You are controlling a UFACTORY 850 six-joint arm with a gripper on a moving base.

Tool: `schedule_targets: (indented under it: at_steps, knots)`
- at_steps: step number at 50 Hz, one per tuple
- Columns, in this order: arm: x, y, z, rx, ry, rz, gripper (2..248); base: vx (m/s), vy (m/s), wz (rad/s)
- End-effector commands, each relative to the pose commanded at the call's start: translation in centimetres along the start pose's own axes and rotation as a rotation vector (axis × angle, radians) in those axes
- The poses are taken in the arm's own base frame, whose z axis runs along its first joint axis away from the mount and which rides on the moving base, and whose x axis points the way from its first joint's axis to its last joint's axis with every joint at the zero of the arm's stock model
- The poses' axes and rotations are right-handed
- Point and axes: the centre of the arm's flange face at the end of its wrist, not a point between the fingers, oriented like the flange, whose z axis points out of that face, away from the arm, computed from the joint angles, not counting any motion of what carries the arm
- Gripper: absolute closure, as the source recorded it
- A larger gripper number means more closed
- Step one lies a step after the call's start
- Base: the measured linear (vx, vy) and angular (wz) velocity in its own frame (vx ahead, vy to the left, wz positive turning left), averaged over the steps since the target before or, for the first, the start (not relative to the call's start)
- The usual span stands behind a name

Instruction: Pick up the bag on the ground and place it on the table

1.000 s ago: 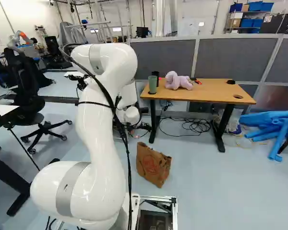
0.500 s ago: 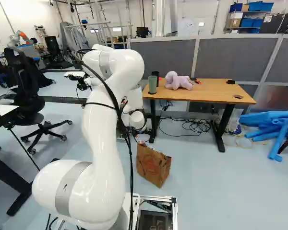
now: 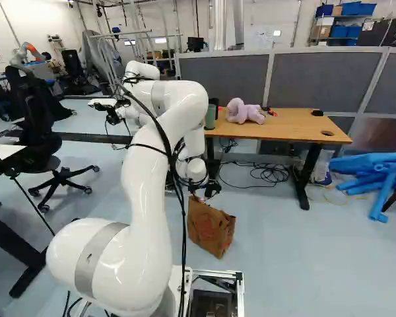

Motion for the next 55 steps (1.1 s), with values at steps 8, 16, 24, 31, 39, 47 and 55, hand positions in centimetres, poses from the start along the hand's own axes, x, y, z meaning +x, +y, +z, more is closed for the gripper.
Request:
schedule_targets:
  at_steps: [8,16,24,31,39,47,55]
  knots:
    - [0.0,-0.1,1.4,0.010,-0.009,-0.106,3,0.000,0.000,0.000]
    - [0.0,-0.2,2.7,0.023,-0.025,-0.217,3,0.000,0.000,0.000]
    - [-0.3,-0.2,4.0,0.039,-0.048,-0.323,3,0.000,0.000,0.000]
    - [-0.7,-0.1,5.0,0.053,-0.071,-0.410,3,0.000,0.000,0.000]
    - [-1.2,0.2,6.2,0.070,-0.100,-0.505,3,0.000,0.000,0.000]
    - [-1.8,0.8,7.4,0.089,-0.131,-0.591,3,0.000,0.000,0.000]
    - [-2.6,1.4,8.5,0.110,-0.163,-0.674,3,0.000,0.000,0.000]
